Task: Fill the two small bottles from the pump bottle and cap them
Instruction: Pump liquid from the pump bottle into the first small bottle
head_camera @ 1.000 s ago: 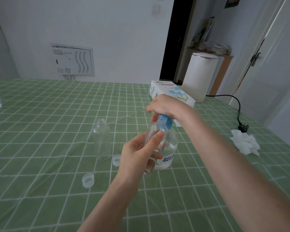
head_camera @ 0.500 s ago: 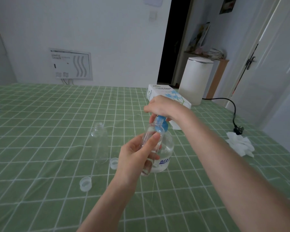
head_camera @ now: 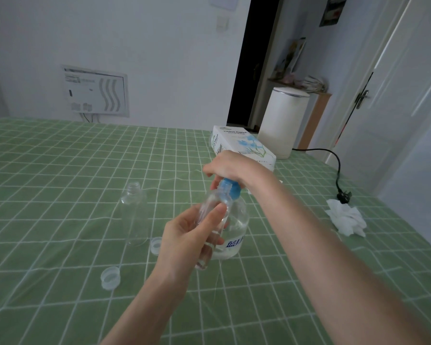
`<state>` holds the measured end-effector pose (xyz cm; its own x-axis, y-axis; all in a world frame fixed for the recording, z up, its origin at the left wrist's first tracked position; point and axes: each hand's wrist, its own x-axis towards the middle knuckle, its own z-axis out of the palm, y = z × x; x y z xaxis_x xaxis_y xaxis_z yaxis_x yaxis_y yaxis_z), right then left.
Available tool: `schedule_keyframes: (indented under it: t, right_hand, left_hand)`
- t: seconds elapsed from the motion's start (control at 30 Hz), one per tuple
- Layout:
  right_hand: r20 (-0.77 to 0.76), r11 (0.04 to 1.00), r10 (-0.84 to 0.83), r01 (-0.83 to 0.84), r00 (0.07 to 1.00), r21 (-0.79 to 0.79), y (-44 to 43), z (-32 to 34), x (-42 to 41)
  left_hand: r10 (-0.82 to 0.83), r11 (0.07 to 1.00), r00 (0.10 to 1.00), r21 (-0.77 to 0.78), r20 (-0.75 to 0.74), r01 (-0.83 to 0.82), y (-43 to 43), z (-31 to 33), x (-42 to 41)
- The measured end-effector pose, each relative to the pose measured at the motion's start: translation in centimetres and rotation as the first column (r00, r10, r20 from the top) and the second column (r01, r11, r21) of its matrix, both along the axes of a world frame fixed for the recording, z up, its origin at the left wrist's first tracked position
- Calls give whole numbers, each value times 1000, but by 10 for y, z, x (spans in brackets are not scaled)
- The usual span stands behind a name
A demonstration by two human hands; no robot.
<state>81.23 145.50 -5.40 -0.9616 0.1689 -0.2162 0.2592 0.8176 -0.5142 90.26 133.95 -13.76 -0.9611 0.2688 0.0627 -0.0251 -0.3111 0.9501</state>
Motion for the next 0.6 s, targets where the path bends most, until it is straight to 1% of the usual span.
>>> schedule_keyframes:
  t: [0.2,0.4,0.6]
  right_hand:
    - [-32,1000,8,-7,999,4,1,1,1]
    - [-77,995,30,-22,997,99,1,11,3]
    - [-54,998,24,-21,998,62,0,9,2]
  left_hand:
    - [7,1000,1000,3,1,-7,0,1,2]
    - [14,999,1000,32,-13,-13,1,5,2]
    - [14,1000,1000,27,-16,-14,1,4,1]
